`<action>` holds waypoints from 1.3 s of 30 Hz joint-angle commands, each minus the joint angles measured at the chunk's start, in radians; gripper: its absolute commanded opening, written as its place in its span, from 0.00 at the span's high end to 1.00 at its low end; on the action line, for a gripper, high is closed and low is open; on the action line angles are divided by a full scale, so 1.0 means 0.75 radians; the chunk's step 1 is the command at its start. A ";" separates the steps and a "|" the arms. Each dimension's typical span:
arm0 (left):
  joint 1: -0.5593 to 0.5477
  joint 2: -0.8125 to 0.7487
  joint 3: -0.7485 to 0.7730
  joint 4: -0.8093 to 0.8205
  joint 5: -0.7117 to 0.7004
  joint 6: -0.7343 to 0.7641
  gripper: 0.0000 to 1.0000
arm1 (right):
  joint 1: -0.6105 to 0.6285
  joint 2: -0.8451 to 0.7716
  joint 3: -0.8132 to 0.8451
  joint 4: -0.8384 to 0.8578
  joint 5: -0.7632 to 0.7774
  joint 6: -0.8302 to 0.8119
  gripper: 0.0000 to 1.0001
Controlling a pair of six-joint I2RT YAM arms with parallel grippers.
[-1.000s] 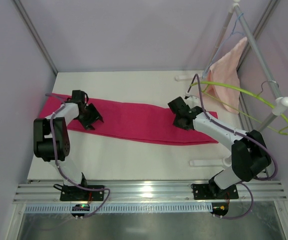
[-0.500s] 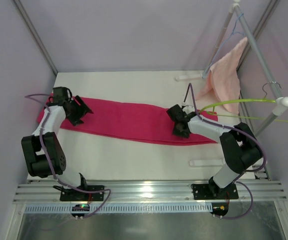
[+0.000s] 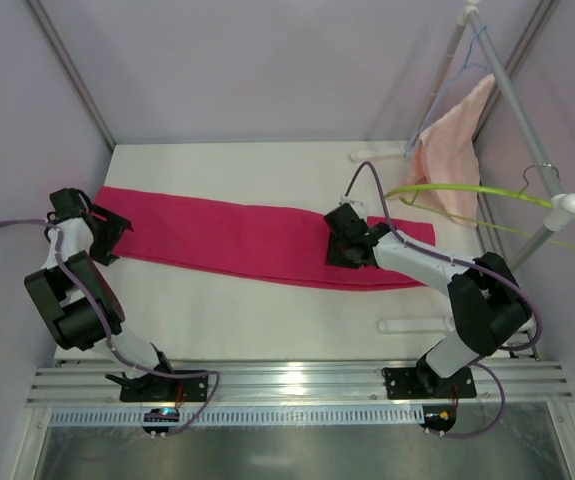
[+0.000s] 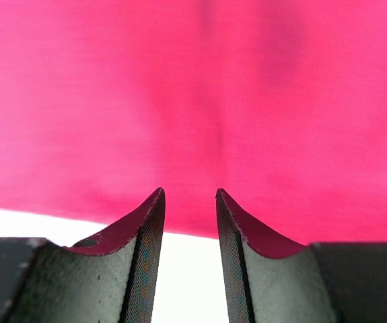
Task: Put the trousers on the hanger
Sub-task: Fold the trousers
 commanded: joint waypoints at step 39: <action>0.075 0.574 0.432 -0.186 -0.417 -0.113 0.75 | 0.027 -0.178 0.222 0.101 -0.306 -0.399 0.60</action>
